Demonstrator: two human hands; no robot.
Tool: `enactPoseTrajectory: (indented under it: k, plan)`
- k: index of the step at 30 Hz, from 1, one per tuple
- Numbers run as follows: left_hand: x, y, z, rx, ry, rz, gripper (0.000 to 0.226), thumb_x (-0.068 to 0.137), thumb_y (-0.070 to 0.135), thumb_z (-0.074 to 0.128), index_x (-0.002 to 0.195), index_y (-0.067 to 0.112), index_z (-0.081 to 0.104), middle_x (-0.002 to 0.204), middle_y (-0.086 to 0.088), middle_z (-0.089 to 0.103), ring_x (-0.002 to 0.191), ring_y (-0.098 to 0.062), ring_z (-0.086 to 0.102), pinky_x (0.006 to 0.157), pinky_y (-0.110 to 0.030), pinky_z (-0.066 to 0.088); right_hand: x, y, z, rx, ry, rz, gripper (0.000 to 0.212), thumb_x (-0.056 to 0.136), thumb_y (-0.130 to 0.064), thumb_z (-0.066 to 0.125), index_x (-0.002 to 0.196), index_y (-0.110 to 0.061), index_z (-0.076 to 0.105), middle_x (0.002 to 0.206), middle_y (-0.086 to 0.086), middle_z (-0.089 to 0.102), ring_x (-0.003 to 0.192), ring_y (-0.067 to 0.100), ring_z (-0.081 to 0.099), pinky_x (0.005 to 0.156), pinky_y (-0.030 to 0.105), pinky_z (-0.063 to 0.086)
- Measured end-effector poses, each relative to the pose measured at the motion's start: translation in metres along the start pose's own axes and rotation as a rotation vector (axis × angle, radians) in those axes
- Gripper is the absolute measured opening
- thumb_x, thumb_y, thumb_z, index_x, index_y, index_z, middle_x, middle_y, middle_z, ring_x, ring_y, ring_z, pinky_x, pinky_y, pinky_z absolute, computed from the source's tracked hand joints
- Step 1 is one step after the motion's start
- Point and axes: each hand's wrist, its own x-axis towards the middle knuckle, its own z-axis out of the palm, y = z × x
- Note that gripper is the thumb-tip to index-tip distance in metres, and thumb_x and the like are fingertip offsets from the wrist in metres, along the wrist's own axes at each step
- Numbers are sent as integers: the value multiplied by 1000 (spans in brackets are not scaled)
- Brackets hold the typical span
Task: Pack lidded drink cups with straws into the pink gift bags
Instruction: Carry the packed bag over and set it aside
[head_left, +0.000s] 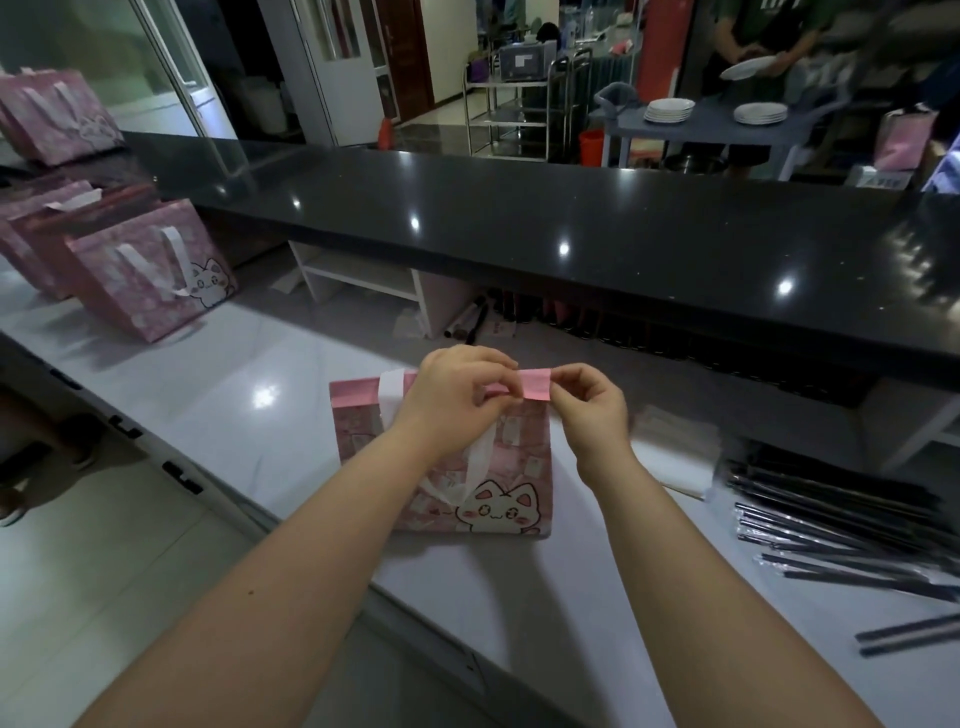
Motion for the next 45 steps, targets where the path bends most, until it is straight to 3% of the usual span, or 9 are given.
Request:
enactPoseTrajectory:
  k: [4,8,12,19,26,30,35,39,45]
  plan:
    - [-5,4,4,117,31,24,9,80,27,79,89,26,77,110,5,71,104,-16,63,93,-49,45,-2,5,4,155,61,72,16,80,-1,74,76,-16,69,68,-5,69,64,6,65,58,18,52]
    - [-5,8,14,182,135,-21,14,86,27,72,99,24,73,101,12,71,98,-14,63,93,-39,39,0,6,-1,245,68,114,20,81,6,71,84,-13,64,79,9,68,79,21,66,76,31,58]
    - [-2,14,19,241,163,-100,29,88,27,68,118,24,67,99,9,69,96,-12,59,91,-29,26,-2,2,-9,158,-51,124,12,81,0,72,86,-11,72,90,10,74,92,27,69,86,38,57]
    - [3,18,22,312,83,-157,14,96,26,56,101,26,69,103,9,67,101,-14,56,95,-34,24,-3,-20,-34,167,-394,194,26,86,1,65,109,-9,72,109,12,72,102,25,69,88,34,57]
    - [2,16,6,279,6,-155,22,97,41,51,107,31,67,107,12,66,107,-11,56,108,-41,24,-10,-17,8,-145,14,-86,20,86,-2,68,74,-17,72,67,-9,71,66,0,65,62,15,52]
    - [-21,-7,-33,209,74,-194,51,96,61,31,113,29,67,111,12,69,108,-10,59,109,-50,24,-8,-12,12,-175,56,-85,22,87,-5,67,73,-21,72,68,-11,70,64,0,64,59,14,51]
    - [-50,-58,-69,212,144,-333,23,92,27,64,114,27,71,109,6,72,105,-22,62,95,-45,44,-7,-6,11,-321,96,-148,19,89,-15,68,79,-32,67,78,-13,70,79,4,65,66,20,54]
    - [-41,-55,-57,196,47,-350,20,92,25,61,110,27,70,106,8,70,103,-18,59,97,-44,41,-11,-7,18,-565,35,-261,23,89,-24,68,81,-43,59,85,-22,64,83,-6,60,66,14,45]
    - [-36,-62,-47,256,76,-371,11,95,26,58,96,21,68,97,7,68,96,-18,59,93,-39,34,-6,-16,17,-765,24,-316,26,91,-15,59,74,-34,61,75,-17,63,75,4,60,61,27,50]
